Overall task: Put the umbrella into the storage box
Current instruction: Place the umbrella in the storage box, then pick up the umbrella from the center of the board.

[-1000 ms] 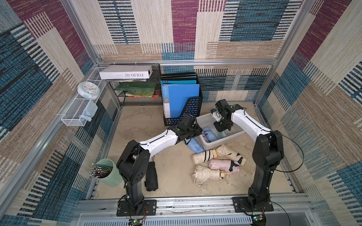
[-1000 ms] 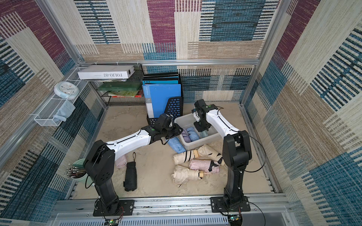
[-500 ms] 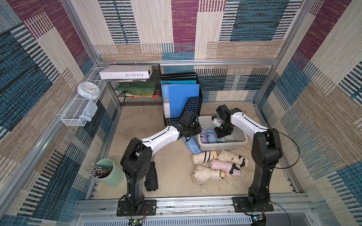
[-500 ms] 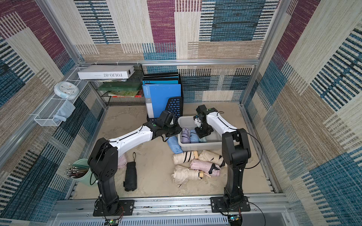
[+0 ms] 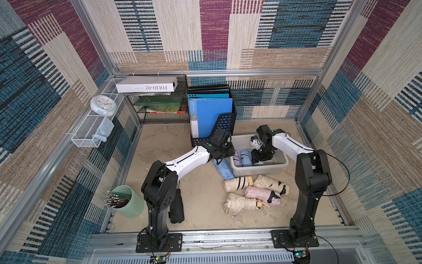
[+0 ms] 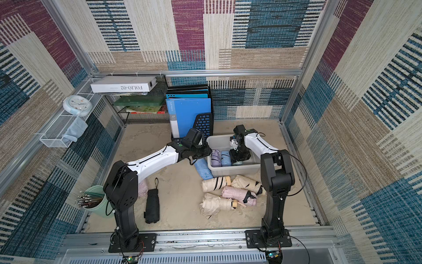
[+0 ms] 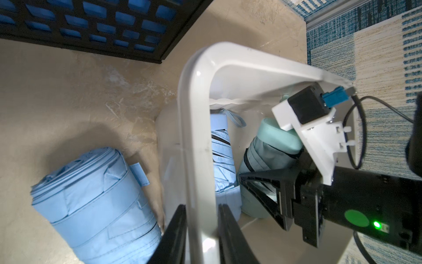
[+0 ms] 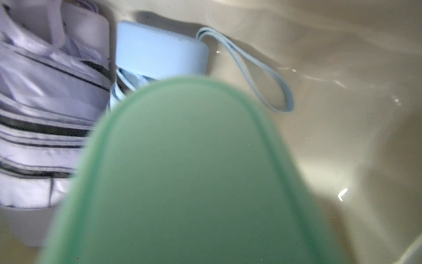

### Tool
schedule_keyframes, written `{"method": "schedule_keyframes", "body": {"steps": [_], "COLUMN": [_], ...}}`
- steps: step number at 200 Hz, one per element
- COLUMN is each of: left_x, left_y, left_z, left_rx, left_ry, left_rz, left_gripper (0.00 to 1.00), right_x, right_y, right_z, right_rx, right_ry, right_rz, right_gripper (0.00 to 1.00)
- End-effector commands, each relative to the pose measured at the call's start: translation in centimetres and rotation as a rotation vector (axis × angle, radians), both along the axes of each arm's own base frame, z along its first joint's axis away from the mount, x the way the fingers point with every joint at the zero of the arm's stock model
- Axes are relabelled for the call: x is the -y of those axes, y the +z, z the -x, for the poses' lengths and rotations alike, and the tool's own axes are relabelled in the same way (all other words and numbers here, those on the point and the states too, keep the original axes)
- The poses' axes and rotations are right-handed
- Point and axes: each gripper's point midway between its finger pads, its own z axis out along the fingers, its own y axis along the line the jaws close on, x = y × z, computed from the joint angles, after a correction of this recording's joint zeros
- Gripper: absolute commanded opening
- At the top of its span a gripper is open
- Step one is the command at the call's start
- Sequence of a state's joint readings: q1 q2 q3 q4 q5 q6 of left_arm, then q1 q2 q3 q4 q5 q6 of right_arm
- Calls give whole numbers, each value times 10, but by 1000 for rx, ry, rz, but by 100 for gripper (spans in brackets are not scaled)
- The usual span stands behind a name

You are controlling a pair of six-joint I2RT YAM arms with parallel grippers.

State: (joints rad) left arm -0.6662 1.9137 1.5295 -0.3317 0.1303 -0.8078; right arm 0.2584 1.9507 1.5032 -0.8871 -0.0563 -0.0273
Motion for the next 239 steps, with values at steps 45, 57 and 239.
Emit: {"method": "schedule_keyframes", "body": {"steps": [45,57,239], "left_x": [-5,-5,-214], "left_y": [17,19,-19], "left_z": [0,0,196], "left_rx": [61,71,-219], "left_ry": [0,1,333], "left_rz": [2,6,-402], "left_gripper": [37,39,75], "right_x": [28,22,-70], "right_y": [43,47,179], "right_z": [-25,-26,17], "right_rx": [261,293,585], "right_ry": [-86,-84,-132], "right_rz": [105,67,-505], "right_gripper": [56,56,60]}}
